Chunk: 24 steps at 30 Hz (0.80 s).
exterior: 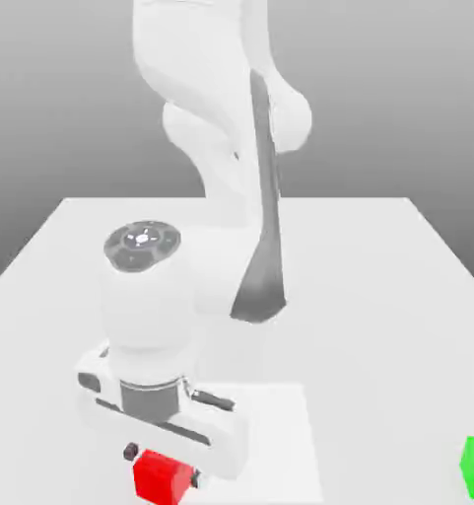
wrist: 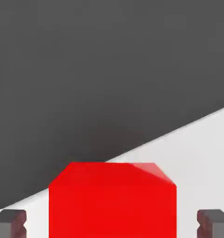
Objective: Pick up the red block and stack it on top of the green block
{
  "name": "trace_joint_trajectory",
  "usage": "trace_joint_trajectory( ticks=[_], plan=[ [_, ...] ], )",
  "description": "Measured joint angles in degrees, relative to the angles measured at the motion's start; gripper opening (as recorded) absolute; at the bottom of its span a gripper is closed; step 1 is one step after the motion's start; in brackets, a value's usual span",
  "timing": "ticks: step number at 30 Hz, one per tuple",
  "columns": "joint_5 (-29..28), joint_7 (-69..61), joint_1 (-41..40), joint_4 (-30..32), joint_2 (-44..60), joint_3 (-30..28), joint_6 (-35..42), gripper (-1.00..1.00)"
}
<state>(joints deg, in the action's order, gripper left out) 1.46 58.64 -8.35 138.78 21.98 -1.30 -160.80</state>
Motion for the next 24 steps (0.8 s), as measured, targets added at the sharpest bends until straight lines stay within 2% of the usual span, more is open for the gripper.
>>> trace_joint_trajectory(
  ticks=[4,9,24],
  plan=[
    [0.0,0.0,-0.1,-0.1,0.5,0.1,-0.4,-1.0],
    [-0.7,0.6,0.5,1.1,-7.9,0.0,6.9,-1.0],
    [-8.4,10.5,23.4,-11.2,-4.7,15.6,17.0,-1.0]
  ],
)
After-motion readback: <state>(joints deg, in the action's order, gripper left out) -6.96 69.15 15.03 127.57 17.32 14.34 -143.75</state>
